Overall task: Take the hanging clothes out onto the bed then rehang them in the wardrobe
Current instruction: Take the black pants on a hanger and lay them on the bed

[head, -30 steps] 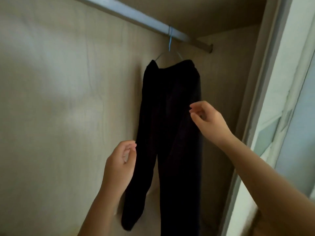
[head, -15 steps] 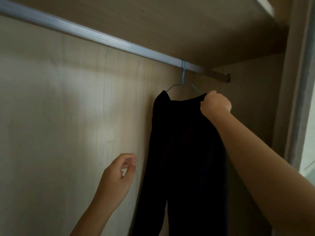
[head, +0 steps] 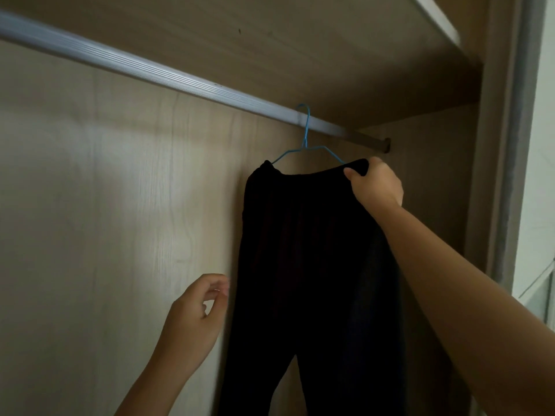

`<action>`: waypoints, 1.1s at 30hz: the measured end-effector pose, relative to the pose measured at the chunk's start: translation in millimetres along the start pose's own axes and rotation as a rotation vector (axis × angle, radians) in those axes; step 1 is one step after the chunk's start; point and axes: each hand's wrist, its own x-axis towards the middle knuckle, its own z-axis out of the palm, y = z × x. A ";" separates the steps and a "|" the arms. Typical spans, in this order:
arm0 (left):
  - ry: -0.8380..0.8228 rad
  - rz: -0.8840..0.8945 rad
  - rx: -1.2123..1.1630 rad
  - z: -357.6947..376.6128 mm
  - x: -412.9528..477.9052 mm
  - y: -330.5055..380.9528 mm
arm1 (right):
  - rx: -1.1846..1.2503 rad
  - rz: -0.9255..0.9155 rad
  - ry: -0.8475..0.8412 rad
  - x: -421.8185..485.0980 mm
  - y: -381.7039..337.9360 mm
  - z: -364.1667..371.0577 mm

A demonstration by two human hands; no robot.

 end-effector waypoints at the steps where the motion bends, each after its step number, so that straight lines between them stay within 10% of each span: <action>1: -0.004 0.004 -0.001 1.7 1.5 0.7 | -0.001 0.006 0.005 0.0 -2.8 0.5; 33: 0.168 0.144 0.232 8.8 -5.2 -3.8 | 0.540 0.038 -0.015 -123.9 79.7 -25.0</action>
